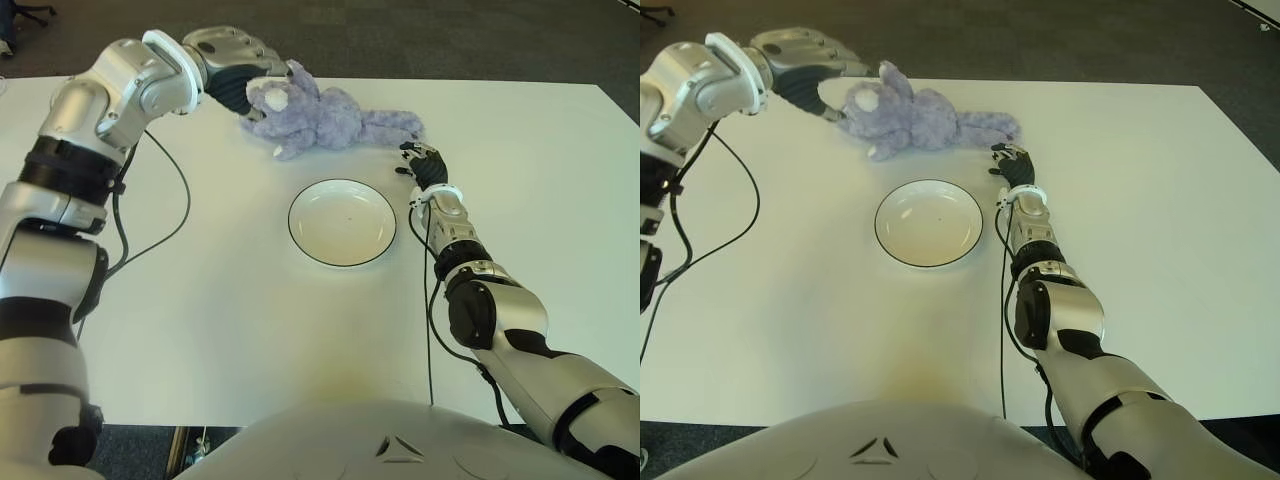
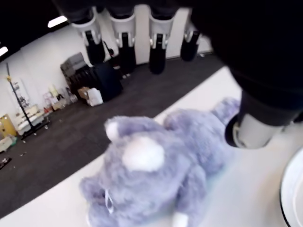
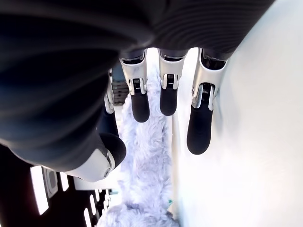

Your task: Put the doll into the plate.

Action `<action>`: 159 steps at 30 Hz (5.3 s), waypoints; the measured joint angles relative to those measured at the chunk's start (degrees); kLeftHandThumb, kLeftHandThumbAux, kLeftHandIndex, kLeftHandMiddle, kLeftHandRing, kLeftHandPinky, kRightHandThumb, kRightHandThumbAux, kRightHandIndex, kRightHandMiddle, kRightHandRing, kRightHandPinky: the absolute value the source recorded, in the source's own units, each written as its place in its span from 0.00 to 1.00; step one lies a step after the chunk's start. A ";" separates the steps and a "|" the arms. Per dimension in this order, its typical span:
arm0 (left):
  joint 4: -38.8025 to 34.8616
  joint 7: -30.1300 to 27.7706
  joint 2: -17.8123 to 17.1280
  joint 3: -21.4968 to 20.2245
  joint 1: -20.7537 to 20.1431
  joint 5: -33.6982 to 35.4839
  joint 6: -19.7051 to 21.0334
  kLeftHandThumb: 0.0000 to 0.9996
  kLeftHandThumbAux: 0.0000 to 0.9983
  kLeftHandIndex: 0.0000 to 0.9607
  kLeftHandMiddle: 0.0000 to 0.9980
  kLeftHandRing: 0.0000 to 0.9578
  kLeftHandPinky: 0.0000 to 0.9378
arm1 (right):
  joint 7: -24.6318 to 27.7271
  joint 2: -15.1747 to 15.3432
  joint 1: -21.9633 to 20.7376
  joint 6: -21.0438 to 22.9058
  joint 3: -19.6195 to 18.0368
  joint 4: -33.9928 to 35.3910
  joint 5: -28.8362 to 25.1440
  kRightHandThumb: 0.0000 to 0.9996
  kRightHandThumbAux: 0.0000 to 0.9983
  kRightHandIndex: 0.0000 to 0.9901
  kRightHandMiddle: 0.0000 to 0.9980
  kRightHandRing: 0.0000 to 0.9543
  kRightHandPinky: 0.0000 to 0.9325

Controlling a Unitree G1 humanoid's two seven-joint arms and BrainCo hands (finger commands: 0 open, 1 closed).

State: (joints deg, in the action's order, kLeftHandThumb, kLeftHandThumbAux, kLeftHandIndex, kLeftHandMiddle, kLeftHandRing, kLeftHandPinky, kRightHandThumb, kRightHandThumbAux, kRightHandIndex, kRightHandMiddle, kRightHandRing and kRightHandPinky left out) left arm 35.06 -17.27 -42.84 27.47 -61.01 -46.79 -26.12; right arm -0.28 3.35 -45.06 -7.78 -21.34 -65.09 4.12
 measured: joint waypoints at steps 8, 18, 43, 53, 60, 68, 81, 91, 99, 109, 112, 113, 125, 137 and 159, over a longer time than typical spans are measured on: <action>17.75 16.44 8.04 3.45 -4.81 -2.87 4.96 0.37 0.49 0.01 0.04 0.05 0.08 | -0.06 -0.05 0.35 0.00 -0.01 -0.05 0.00 0.68 0.74 0.40 0.14 0.09 0.07; 36.45 31.05 19.12 7.69 -5.82 -4.84 10.68 0.35 0.46 0.00 0.01 0.03 0.06 | -0.50 -0.18 1.03 -1.37 0.08 -0.47 0.02 0.69 0.74 0.40 0.14 0.09 0.07; 43.73 35.01 31.06 7.19 1.41 -3.66 19.24 0.16 0.49 0.00 0.00 0.00 0.00 | -0.53 -0.39 1.95 -3.80 -0.06 -0.59 -0.21 0.69 0.74 0.40 0.16 0.12 0.10; 43.57 34.94 32.27 7.36 4.13 -3.22 21.60 0.05 0.51 0.00 0.00 0.00 0.00 | -0.78 -0.60 2.23 -4.43 -0.01 -0.62 -0.21 0.69 0.74 0.40 0.17 0.13 0.12; 43.51 34.96 32.18 9.45 5.36 -4.65 23.05 0.10 0.56 0.00 0.00 0.00 0.00 | -0.83 -0.71 2.58 -5.25 -0.09 -0.68 -0.32 0.69 0.74 0.40 0.17 0.13 0.13; 43.01 35.03 31.68 13.81 5.04 -7.20 24.87 0.24 0.59 0.03 0.00 0.00 0.03 | -0.83 -1.03 3.26 -6.22 -0.24 -0.70 -0.73 0.69 0.74 0.40 0.18 0.15 0.16; 43.28 33.03 30.39 22.23 4.19 -13.41 28.17 0.68 0.71 0.42 0.04 0.00 0.00 | -0.84 -1.27 3.98 -8.47 -0.18 -0.70 -1.14 0.69 0.74 0.40 0.18 0.15 0.15; 42.90 30.66 28.80 26.88 3.62 -15.80 28.73 0.68 0.72 0.42 0.09 0.04 0.00 | -1.24 -1.43 4.41 -10.05 0.06 -0.93 -1.09 0.69 0.74 0.40 0.19 0.17 0.18; 40.02 30.66 26.24 30.20 3.52 -17.47 27.08 0.25 0.72 0.02 0.06 0.04 0.00 | -2.39 -1.40 4.47 -10.98 1.08 -1.40 -0.61 0.69 0.74 0.40 0.18 0.17 0.19; 28.23 29.03 18.38 31.99 4.43 -18.67 24.01 0.18 0.71 0.01 0.06 0.05 0.00 | -3.86 -1.26 4.69 -12.76 2.69 -2.08 0.25 0.69 0.74 0.40 0.18 0.16 0.16; 21.49 26.62 14.71 31.52 5.72 -18.66 23.24 0.19 0.70 0.01 0.07 0.06 0.00 | -4.06 -1.23 4.76 -13.11 3.03 -2.14 0.34 0.69 0.74 0.40 0.17 0.15 0.15; 19.19 25.71 13.45 31.29 6.28 -18.65 23.07 0.19 0.70 0.01 0.07 0.06 0.00 | -4.12 -1.21 4.77 -13.17 3.18 -2.15 0.40 0.69 0.74 0.40 0.17 0.15 0.15; -9.96 11.27 -0.10 24.70 14.98 -16.78 21.48 0.22 0.69 0.00 0.07 0.08 0.00 | -5.27 -0.78 4.74 -13.38 5.07 -2.13 1.33 0.68 0.74 0.40 0.16 0.16 0.21; -38.20 -2.38 -12.47 13.44 27.44 -8.37 19.68 0.33 0.60 0.03 0.11 0.12 0.00 | -7.73 -0.27 5.52 -14.80 7.08 -2.36 2.60 0.68 0.74 0.40 0.16 0.17 0.20; -49.82 -14.56 -19.15 -6.00 32.87 15.75 2.48 0.38 0.58 0.08 0.10 0.09 0.09 | -12.56 0.28 6.58 -18.16 8.98 -4.48 3.62 0.68 0.74 0.40 0.15 0.17 0.21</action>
State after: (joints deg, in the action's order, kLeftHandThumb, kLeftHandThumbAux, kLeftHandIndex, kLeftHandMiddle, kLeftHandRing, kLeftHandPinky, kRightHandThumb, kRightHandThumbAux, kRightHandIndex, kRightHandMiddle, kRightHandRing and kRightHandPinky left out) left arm -14.76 -31.83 -61.99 21.47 -28.14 -31.04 -23.64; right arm -12.84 3.64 -38.48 -25.95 -12.37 -69.57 7.74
